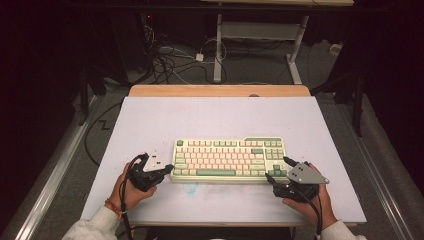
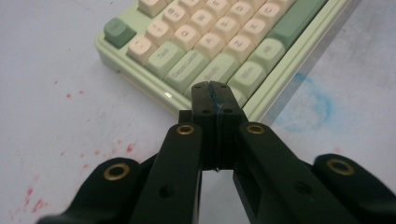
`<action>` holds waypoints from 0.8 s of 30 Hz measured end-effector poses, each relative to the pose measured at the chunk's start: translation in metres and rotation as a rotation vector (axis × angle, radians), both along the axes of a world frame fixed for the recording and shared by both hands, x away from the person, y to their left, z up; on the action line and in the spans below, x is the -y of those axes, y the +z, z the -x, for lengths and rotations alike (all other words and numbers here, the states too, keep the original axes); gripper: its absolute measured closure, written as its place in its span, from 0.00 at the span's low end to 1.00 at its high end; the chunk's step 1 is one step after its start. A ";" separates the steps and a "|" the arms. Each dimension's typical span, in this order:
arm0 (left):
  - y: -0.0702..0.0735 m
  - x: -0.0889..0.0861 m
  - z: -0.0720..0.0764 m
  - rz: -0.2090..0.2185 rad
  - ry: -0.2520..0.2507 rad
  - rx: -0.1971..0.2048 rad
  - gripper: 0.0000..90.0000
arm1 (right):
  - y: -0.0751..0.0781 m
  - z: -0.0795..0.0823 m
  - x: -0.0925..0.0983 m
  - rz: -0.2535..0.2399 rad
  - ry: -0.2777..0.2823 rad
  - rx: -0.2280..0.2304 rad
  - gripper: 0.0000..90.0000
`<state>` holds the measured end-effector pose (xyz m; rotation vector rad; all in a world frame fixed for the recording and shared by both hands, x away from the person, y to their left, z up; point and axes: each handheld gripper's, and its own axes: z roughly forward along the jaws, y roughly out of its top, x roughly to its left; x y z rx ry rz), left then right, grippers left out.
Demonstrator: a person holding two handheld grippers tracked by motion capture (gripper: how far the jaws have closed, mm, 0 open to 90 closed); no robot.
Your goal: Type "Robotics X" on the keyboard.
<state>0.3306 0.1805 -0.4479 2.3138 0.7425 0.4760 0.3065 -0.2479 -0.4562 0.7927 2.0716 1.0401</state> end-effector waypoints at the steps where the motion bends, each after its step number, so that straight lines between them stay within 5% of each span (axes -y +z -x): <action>1: 0.002 0.004 -0.002 0.000 -0.009 0.001 0.98 | 0.000 0.000 0.000 -0.003 0.001 0.000 0.25; 9: 0.008 0.033 -0.021 0.015 -0.063 -0.030 0.98 | -0.003 -0.001 -0.004 0.013 0.016 -0.016 0.26; 24: 0.014 0.077 -0.051 -0.001 -0.130 -0.023 0.98 | -0.005 -0.003 -0.005 0.029 0.029 -0.020 0.27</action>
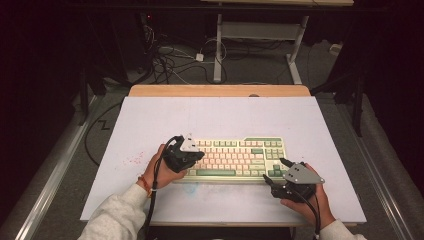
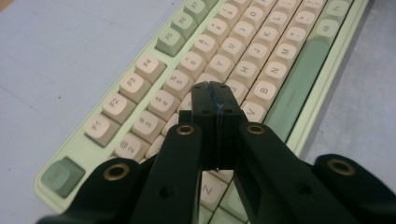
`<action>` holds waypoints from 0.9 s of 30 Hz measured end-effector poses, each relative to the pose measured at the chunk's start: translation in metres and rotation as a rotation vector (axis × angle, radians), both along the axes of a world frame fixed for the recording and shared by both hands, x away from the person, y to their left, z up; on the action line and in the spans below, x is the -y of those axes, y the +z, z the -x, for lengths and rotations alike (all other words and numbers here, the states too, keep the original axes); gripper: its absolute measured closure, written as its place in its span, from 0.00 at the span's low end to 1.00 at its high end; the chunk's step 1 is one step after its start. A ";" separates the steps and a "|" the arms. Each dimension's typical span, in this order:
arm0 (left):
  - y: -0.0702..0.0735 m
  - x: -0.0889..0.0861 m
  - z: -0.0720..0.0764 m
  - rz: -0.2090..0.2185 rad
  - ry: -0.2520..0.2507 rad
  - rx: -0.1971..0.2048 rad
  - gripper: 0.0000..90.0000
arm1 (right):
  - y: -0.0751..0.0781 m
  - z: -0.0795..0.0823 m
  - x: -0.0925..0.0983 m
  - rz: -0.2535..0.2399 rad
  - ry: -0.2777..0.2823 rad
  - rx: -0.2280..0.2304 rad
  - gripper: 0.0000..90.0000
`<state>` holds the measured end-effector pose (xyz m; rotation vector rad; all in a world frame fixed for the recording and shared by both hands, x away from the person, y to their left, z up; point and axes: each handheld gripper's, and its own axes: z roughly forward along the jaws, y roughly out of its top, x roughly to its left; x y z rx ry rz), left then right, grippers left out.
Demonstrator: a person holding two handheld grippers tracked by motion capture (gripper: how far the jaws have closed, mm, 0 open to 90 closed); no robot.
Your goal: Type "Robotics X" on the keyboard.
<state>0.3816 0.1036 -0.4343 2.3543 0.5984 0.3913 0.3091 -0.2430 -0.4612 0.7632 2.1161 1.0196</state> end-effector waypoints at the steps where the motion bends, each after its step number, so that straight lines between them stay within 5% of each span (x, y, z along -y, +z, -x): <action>1: 0.000 0.002 -0.002 -0.006 -0.005 -0.003 0.98 | -0.001 0.000 0.000 0.004 0.000 0.000 0.27; 27: -0.008 0.035 -0.019 -0.059 -0.046 -0.027 0.98 | -0.001 0.000 -0.002 0.018 0.011 -0.001 0.27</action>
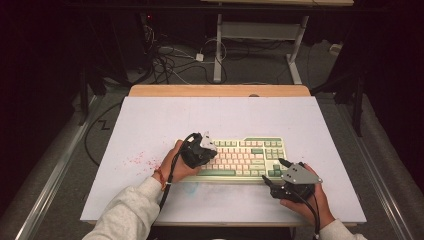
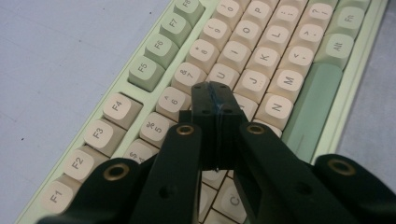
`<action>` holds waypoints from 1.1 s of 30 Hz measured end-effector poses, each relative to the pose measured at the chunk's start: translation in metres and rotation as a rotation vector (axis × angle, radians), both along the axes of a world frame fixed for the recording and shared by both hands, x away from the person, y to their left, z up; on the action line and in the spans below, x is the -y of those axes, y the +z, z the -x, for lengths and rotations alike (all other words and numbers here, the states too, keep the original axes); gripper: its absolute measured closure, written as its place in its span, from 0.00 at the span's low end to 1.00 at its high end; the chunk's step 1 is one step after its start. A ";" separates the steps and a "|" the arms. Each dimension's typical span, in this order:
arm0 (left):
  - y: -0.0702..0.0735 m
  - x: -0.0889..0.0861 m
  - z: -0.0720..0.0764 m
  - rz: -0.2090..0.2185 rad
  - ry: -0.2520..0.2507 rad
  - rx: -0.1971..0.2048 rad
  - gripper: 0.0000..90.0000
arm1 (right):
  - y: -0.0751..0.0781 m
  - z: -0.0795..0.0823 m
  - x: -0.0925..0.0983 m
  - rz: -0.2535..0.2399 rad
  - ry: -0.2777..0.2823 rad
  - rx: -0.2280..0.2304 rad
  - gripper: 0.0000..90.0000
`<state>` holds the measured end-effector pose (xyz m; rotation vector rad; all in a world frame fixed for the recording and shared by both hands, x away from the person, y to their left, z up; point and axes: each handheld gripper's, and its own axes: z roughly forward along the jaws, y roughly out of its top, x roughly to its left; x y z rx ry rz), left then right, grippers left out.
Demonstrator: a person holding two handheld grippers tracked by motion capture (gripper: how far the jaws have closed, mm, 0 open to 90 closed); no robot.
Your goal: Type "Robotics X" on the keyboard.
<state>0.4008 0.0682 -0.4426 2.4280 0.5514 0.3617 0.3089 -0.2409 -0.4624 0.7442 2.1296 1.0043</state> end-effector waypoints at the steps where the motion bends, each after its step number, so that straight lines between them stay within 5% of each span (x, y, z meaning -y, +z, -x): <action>1: -0.001 0.001 0.000 -0.001 0.000 0.000 0.98 | 0.000 0.000 0.000 0.001 0.000 0.000 0.27; 18: 0.002 -0.004 -0.010 0.009 0.033 0.002 0.97 | -0.001 -0.001 -0.001 0.005 0.003 -0.007 0.27; 22: 0.000 -0.001 -0.009 -0.014 0.019 -0.006 0.97 | -0.002 -0.001 -0.001 0.010 0.003 -0.009 0.27; 25: -0.006 0.003 -0.008 -0.068 0.010 0.014 0.97 | -0.002 -0.001 -0.001 0.015 0.000 -0.013 0.27; 33: 0.003 -0.001 -0.003 -0.028 0.000 0.042 0.95 | -0.002 -0.001 -0.001 0.021 -0.005 -0.006 0.27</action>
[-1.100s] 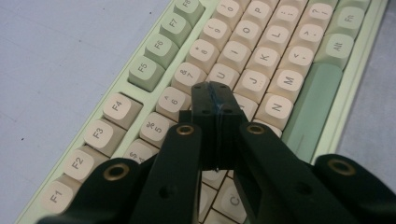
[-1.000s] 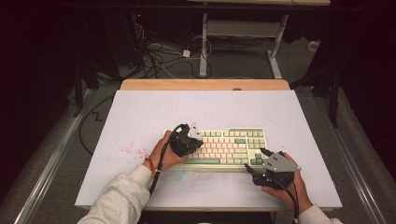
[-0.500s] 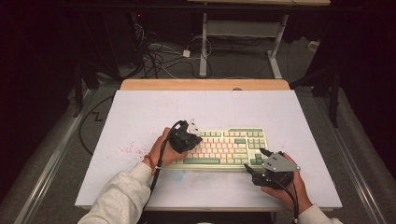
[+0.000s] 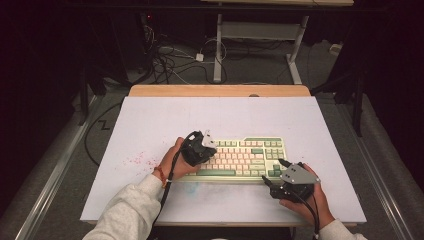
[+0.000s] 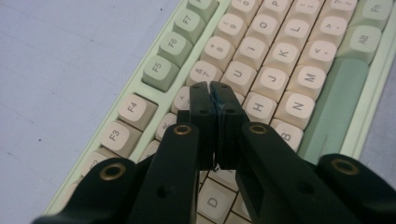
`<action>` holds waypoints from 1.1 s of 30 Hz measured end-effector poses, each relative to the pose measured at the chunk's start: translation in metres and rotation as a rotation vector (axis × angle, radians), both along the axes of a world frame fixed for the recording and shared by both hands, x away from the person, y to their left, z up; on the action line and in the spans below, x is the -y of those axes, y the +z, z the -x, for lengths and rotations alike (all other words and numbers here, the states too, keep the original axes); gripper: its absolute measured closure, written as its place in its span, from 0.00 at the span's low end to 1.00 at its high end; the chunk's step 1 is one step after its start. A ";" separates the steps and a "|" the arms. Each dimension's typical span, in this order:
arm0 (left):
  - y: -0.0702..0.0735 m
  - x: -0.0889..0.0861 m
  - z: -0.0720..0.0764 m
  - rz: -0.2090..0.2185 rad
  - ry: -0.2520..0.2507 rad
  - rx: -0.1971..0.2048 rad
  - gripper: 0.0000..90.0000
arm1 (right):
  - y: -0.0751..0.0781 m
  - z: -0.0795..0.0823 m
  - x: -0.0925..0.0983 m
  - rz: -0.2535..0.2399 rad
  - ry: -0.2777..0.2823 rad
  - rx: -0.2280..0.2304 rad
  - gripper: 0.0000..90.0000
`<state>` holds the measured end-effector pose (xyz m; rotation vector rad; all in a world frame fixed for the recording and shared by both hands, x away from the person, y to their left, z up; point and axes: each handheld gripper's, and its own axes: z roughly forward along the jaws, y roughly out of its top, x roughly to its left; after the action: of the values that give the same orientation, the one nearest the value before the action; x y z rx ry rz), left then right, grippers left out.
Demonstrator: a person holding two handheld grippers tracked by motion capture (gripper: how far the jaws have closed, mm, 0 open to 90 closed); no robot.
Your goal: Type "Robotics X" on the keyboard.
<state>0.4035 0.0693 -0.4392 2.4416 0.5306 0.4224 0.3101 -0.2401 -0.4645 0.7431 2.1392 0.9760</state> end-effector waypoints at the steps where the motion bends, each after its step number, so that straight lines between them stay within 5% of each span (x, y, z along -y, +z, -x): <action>1: 0.001 -0.001 0.001 0.000 -0.002 0.005 0.95 | 0.000 0.000 0.000 0.001 -0.002 0.001 0.27; 17: 0.013 -0.015 0.011 0.059 0.028 0.091 0.71 | 0.001 0.000 0.000 0.002 0.002 0.008 0.27; 33: 0.016 -0.035 0.029 0.111 0.074 0.196 0.28 | 0.002 0.000 0.001 -0.001 0.001 0.006 0.27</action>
<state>0.3747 0.1038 -0.4232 2.2502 0.5465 0.6382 0.3098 -0.2406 -0.4626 0.7392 2.1342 0.9790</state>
